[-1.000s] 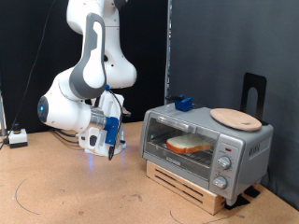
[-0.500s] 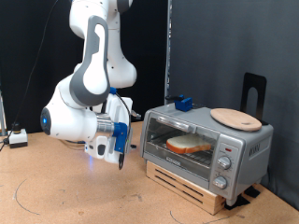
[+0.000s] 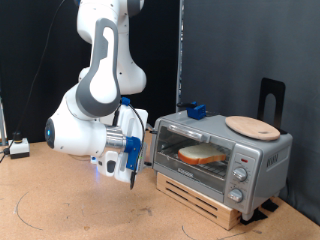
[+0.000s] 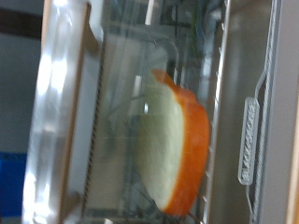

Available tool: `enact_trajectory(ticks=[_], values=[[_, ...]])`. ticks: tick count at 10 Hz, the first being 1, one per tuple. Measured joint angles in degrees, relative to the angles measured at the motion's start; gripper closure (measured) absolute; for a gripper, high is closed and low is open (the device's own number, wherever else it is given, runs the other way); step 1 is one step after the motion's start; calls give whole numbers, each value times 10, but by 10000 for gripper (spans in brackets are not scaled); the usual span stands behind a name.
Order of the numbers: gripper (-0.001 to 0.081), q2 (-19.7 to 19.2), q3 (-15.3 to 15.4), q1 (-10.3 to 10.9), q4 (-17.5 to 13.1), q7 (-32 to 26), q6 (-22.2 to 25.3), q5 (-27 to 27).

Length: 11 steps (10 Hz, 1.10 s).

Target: Make a piece of toast with the oven

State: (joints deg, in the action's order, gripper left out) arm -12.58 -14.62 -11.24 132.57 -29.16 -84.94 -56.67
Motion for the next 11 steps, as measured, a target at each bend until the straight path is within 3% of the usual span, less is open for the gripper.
enact_trajectory(ticks=[2, 3, 5, 6, 9, 11], values=[[-3, -44, 6, 0, -54, 41, 41, -14], [-3, -62, 10, 1, -72, 69, 27, -38], [-3, -71, 12, 4, -79, 82, 18, -49], [-3, -75, 14, 0, -86, 70, 51, -56], [-3, -126, 34, -3, -157, 89, 107, -88], [-3, -163, 47, -2, -208, 123, 113, -91]])
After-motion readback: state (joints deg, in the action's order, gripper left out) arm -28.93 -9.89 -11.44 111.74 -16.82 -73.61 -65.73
